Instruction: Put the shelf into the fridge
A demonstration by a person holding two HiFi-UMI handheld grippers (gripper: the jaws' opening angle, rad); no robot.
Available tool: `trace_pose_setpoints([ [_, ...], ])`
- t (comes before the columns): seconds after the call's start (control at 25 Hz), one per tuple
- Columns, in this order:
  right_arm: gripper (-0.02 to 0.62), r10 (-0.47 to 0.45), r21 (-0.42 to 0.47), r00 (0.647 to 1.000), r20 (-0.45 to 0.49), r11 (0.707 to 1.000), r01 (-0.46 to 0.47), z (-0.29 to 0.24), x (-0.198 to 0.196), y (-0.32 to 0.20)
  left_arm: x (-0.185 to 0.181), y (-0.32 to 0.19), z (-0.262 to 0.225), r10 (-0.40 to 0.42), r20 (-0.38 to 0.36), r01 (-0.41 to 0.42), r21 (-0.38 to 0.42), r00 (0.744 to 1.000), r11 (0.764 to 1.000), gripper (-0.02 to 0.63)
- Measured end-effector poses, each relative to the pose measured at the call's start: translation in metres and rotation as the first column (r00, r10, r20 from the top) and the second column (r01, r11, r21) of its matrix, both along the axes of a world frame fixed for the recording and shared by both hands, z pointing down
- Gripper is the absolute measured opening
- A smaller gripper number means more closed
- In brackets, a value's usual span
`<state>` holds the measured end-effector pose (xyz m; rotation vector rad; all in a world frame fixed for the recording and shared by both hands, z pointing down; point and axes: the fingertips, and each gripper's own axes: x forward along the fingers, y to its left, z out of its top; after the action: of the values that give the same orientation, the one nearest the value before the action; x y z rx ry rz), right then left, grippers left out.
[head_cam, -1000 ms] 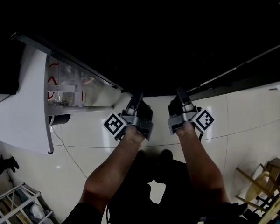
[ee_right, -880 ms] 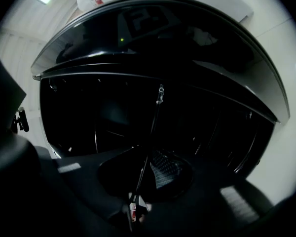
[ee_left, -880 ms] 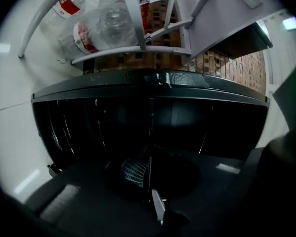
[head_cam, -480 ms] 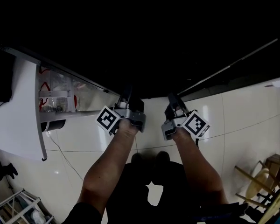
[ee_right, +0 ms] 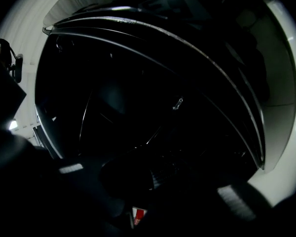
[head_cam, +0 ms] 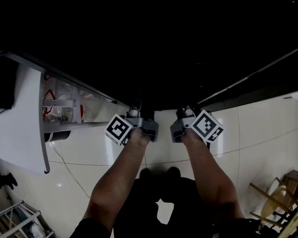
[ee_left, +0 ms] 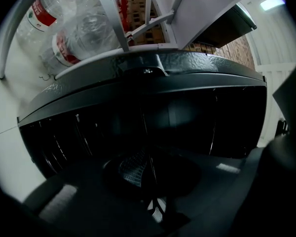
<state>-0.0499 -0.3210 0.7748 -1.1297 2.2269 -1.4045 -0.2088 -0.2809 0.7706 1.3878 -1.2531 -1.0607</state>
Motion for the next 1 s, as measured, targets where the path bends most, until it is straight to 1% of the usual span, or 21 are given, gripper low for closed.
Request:
trace_pose_setpoints([
  [0.08, 0.006, 0.010, -0.008, 1.000, -0.001, 1.000, -0.010, 0.000, 0.002, -0.007, 0.003, -0.004, 0.001, -0.010, 0.025, 0.011, -0.020, 1.000, 1.000, 0.025],
  [0.16, 0.006, 0.010, -0.007, 1.000, -0.004, 1.000, -0.010, -0.001, 0.001, -0.012, 0.004, -0.006, 0.002, -0.003, 0.095, 0.010, -0.068, 0.995, 0.998, 0.038],
  [0.28, 0.006, 0.013, -0.005, 1.000, 0.009, 1.000, -0.013, 0.000, -0.001, -0.012, 0.002, -0.001, 0.003, 0.007, 0.192, 0.021, -0.145, 0.981, 0.989, 0.040],
  [0.36, 0.006, 0.022, 0.000, 0.999, 0.023, 1.000, -0.022, 0.000, -0.001, -0.014, 0.002, 0.000, 0.003, 0.008, 0.245, 0.032, -0.160, 0.970, 0.987, 0.003],
  [0.44, 0.006, 0.029, 0.001, 0.999, 0.021, 1.000, -0.029, 0.000, -0.001, -0.016, 0.003, -0.003, 0.002, 0.030, 0.306, 0.021, -0.163, 0.952, 0.986, 0.002],
  [0.56, 0.005, 0.032, -0.003, 0.999, 0.006, 0.999, -0.031, -0.002, -0.004, -0.025, 0.003, -0.010, -0.003, 0.064, 0.367, -0.004, -0.161, 0.928, 0.987, 0.002],
  [0.6, 0.005, 0.033, -0.002, 0.999, 0.007, 0.999, -0.033, -0.003, -0.005, -0.026, 0.003, -0.013, -0.004, 0.074, 0.392, -0.012, -0.158, 0.917, 0.987, 0.002],
  [0.64, 0.005, 0.028, 0.003, 1.000, 0.007, 1.000, -0.028, -0.003, -0.006, -0.025, 0.002, -0.016, -0.004, 0.085, 0.427, -0.021, -0.153, 0.900, 0.988, 0.002],
  [0.72, 0.006, 0.008, 0.009, 1.000, -0.010, 1.000, -0.008, -0.001, -0.004, -0.013, 0.003, -0.017, -0.002, 0.113, 0.488, -0.053, -0.136, 0.865, 0.989, 0.002],
  [0.8, 0.006, -0.011, -0.008, 1.000, -0.009, 1.000, 0.011, 0.000, -0.005, 0.007, 0.001, -0.013, -0.001, 0.141, 0.505, -0.082, -0.137, 0.851, 0.987, 0.002],
  [0.88, 0.006, -0.027, -0.018, 1.000, 0.000, 0.999, 0.027, -0.005, -0.006, 0.026, -0.005, -0.004, -0.009, 0.137, 0.533, -0.075, -0.136, 0.835, 0.988, 0.002],
  [0.92, 0.006, -0.037, -0.020, 0.999, -0.003, 0.999, 0.037, -0.010, -0.006, 0.036, -0.004, 0.003, -0.015, 0.141, 0.551, -0.081, -0.132, 0.822, 0.988, 0.002],
  [1.0, 0.006, -0.064, -0.016, 0.998, -0.024, 0.998, 0.064, -0.025, -0.002, 0.055, 0.006, 0.022, -0.028, 0.176, 0.579, -0.122, -0.131, 0.796, 0.984, 0.002],
])
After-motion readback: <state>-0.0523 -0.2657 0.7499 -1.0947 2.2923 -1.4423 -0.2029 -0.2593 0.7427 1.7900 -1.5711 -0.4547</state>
